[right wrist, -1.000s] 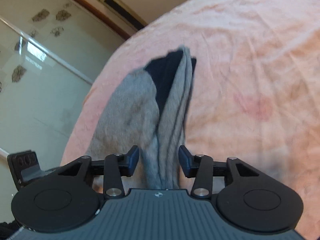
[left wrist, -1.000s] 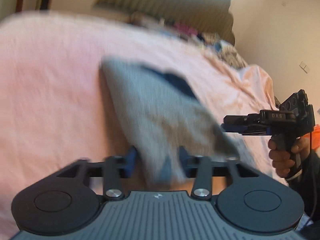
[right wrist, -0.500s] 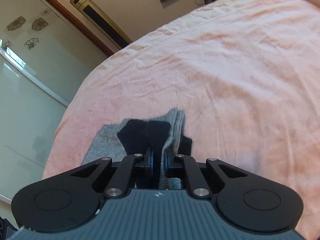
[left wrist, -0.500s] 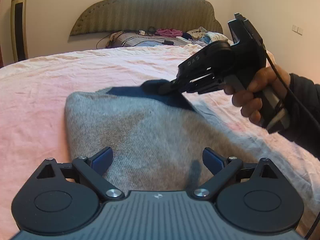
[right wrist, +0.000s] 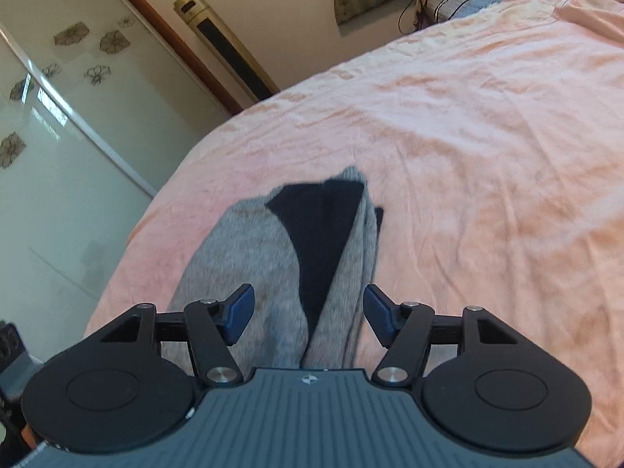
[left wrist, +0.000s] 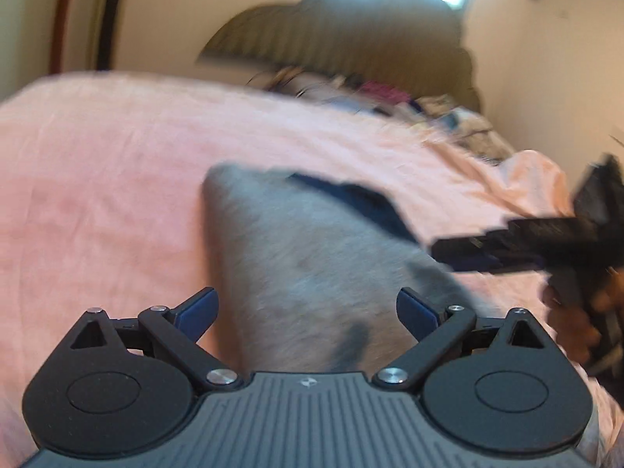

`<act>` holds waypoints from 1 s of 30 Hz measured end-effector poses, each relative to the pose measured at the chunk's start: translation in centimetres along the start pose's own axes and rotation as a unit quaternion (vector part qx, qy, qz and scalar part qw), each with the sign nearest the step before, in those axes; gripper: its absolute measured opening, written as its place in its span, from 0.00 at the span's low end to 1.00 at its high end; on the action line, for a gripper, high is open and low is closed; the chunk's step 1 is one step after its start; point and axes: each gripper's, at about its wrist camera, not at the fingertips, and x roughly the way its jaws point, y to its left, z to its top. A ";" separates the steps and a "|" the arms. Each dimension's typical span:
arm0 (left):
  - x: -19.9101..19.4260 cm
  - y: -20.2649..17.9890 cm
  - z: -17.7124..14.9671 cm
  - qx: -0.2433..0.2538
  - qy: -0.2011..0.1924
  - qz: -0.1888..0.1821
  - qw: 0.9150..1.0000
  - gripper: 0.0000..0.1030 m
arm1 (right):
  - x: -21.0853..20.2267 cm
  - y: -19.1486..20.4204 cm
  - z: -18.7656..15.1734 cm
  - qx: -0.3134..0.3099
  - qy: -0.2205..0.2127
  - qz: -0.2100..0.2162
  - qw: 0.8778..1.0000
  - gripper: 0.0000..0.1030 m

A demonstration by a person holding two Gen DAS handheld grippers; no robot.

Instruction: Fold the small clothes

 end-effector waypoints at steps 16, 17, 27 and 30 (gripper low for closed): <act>-1.5 0.4 -3.0 -0.046 0.050 0.016 0.998 0.96 | -3.2 0.1 -6.5 0.023 0.023 0.020 0.999 0.73; -1.2 -0.1 -3.0 -0.039 0.049 0.024 0.998 0.96 | -3.2 0.5 -6.9 0.008 0.016 0.016 1.000 0.74; -0.5 -1.4 -3.4 -0.003 0.044 0.047 0.998 0.96 | -2.9 0.8 -7.1 -0.070 0.014 -0.050 0.996 0.13; -0.5 -1.4 -3.4 0.002 0.043 0.049 0.998 0.96 | -2.9 1.0 -7.3 -0.065 0.010 -0.042 0.997 0.22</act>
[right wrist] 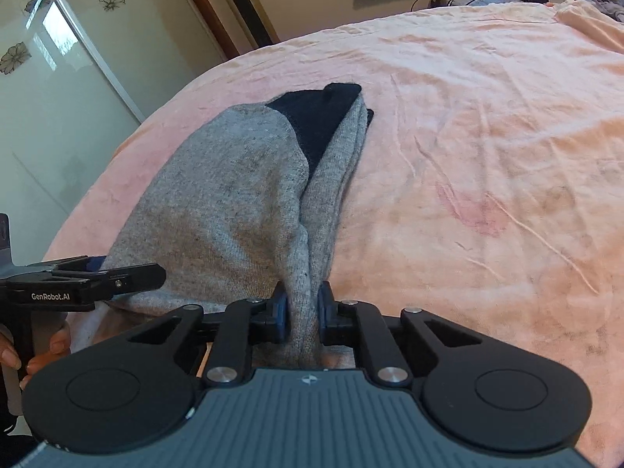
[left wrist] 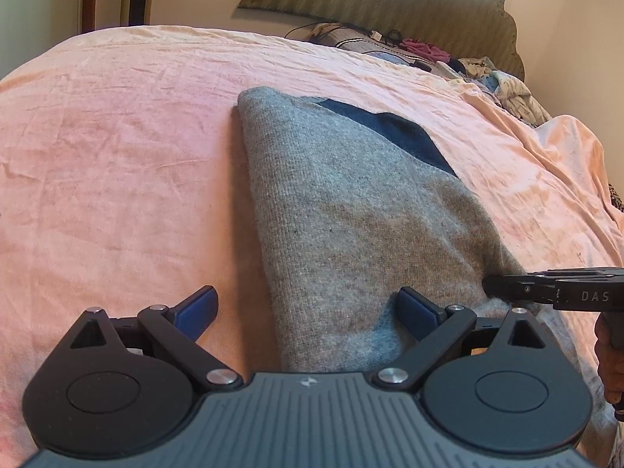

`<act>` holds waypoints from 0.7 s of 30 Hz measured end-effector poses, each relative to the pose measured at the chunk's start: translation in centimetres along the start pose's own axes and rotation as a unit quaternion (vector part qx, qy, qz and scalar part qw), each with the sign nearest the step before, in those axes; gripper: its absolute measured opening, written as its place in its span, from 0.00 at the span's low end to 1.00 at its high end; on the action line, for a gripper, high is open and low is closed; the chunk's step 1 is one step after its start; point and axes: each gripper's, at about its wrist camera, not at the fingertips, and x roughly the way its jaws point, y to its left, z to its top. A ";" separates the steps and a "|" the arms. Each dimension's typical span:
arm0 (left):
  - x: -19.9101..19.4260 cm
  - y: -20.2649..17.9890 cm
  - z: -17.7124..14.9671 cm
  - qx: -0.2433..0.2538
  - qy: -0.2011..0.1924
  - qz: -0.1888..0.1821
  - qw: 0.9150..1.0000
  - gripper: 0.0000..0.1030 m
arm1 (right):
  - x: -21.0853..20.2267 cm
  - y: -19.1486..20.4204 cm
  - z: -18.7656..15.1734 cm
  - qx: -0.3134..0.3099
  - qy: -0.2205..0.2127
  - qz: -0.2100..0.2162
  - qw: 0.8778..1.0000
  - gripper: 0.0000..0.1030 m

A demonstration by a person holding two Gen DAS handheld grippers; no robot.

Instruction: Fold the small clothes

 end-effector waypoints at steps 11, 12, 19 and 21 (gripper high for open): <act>0.0 -0.3 -0.3 0.011 -0.003 0.003 1.000 0.97 | 0.7 1.4 8.7 -0.006 -0.059 -0.004 0.998 0.66; 0.0 -0.4 -0.3 0.012 -0.002 0.003 1.000 0.97 | 1.7 1.6 9.7 -0.008 -0.053 -0.009 0.999 0.66; -0.3 -0.4 -0.5 0.017 -0.007 -0.001 1.000 0.97 | 8.5 2.5 12.0 -0.024 0.001 -0.050 0.998 0.70; -0.7 -0.4 -1.1 0.024 -0.014 0.006 1.000 0.97 | 6.7 3.9 9.8 -0.049 -0.040 -0.064 0.996 0.70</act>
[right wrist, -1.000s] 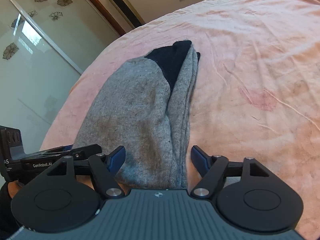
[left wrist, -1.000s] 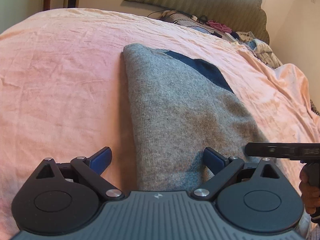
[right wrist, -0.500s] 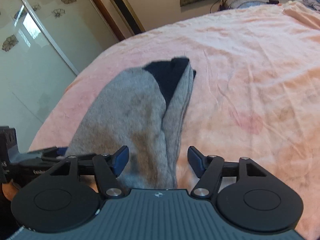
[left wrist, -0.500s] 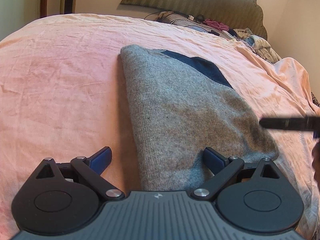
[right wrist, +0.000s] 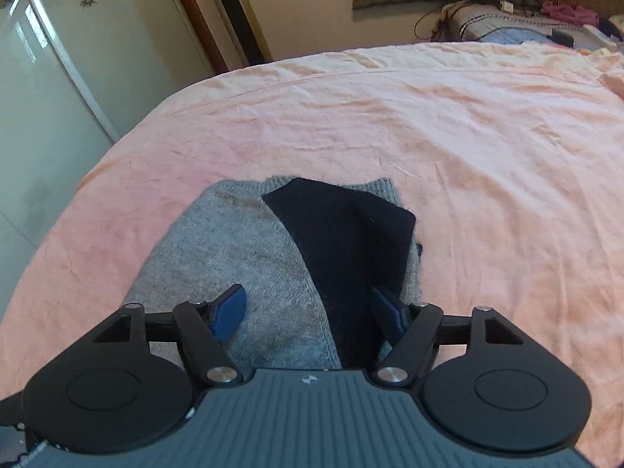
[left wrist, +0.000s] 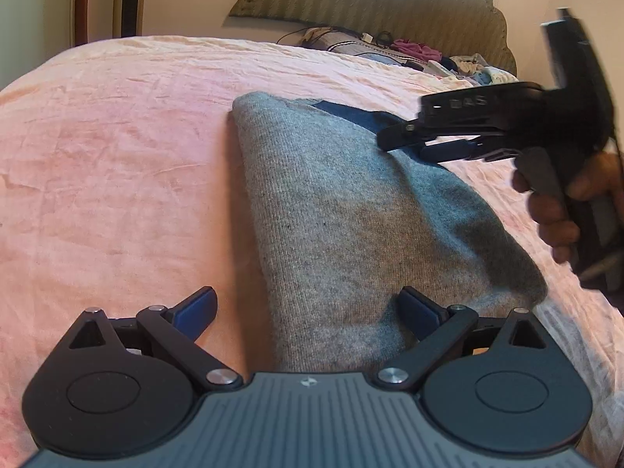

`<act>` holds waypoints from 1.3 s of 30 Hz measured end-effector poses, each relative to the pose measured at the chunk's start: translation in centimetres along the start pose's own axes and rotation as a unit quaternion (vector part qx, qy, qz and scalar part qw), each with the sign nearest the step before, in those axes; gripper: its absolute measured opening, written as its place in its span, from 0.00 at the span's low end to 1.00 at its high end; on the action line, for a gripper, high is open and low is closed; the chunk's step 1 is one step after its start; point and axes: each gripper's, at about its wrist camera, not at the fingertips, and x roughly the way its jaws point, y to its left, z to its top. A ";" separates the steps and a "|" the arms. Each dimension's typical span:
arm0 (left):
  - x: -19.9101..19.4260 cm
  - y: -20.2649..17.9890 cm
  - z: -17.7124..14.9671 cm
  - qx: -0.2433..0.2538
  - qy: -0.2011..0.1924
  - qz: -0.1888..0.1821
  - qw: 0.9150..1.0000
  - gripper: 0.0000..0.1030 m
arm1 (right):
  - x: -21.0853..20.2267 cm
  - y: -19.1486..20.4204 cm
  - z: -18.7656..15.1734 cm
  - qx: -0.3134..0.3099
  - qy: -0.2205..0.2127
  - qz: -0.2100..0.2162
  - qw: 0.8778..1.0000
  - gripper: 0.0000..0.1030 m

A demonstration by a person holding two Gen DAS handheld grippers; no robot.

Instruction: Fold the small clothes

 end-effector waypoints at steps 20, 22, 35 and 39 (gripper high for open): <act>-4.2 -2.5 -5.0 0.015 0.033 0.107 0.994 1.00 | -8.2 4.7 -16.7 0.008 0.008 -0.186 0.983 1.00; -4.1 -2.6 -5.0 0.013 0.034 0.109 0.993 1.00 | -8.1 4.9 -16.7 0.009 0.006 -0.184 0.983 1.00; -3.7 -3.1 -4.7 0.008 0.041 0.122 0.992 1.00 | -8.3 5.1 -17.0 0.009 0.006 -0.180 0.984 1.00; -3.5 -3.0 -4.4 0.003 0.049 0.123 0.991 1.00 | -8.4 5.0 -17.0 0.009 0.005 -0.179 0.984 1.00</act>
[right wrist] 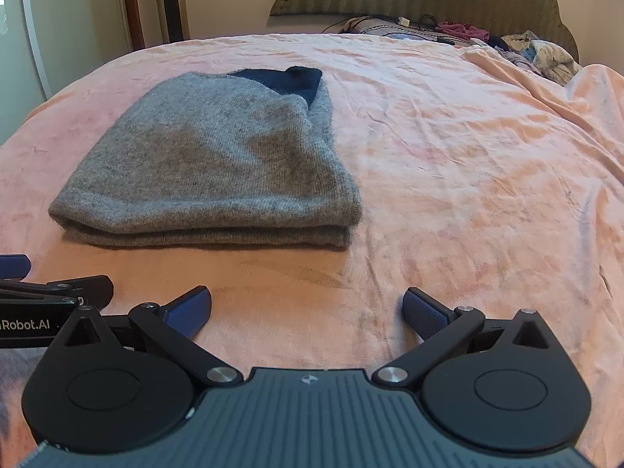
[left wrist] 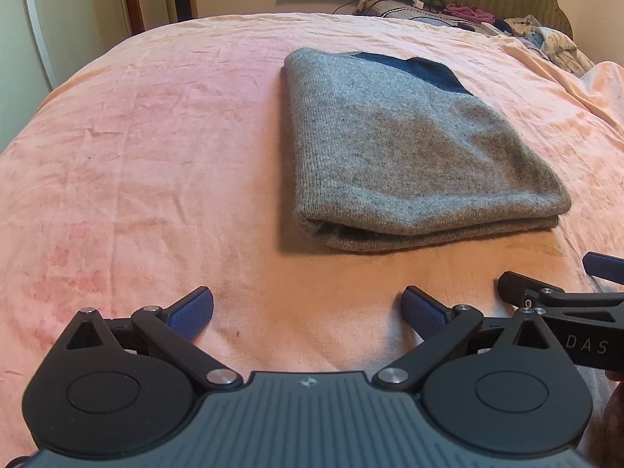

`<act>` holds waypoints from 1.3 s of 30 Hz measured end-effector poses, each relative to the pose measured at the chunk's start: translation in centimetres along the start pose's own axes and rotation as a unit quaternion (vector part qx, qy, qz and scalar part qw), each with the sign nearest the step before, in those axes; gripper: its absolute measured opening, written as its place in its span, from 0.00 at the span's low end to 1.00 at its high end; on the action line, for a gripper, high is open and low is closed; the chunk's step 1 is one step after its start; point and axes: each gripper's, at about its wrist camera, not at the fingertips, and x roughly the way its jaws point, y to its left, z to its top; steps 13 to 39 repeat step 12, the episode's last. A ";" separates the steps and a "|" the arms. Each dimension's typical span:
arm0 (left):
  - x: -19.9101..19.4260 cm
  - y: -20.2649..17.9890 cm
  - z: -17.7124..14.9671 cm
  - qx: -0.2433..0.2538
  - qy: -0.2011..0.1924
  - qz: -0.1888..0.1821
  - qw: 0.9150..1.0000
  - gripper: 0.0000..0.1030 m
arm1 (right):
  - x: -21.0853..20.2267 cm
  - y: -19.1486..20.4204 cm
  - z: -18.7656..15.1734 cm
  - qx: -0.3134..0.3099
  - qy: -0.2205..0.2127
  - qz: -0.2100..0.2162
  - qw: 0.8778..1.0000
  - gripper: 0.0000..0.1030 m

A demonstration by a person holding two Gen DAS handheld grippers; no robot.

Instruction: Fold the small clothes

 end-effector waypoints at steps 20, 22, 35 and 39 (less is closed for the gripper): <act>-2.9 0.2 -0.5 0.034 -0.071 0.008 0.997 1.00 | -0.9 -2.7 1.5 0.044 -0.008 0.042 0.998 1.00; -2.9 0.2 -0.5 0.034 -0.071 0.008 0.997 1.00 | -0.9 -2.7 1.5 0.044 -0.008 0.042 0.998 1.00; -2.9 0.2 -0.5 0.034 -0.071 0.008 0.997 1.00 | -0.9 -2.7 1.5 0.044 -0.008 0.042 0.998 1.00; -2.9 0.2 -0.5 0.034 -0.071 0.008 0.997 1.00 | -0.9 -2.7 1.5 0.044 -0.008 0.042 0.998 1.00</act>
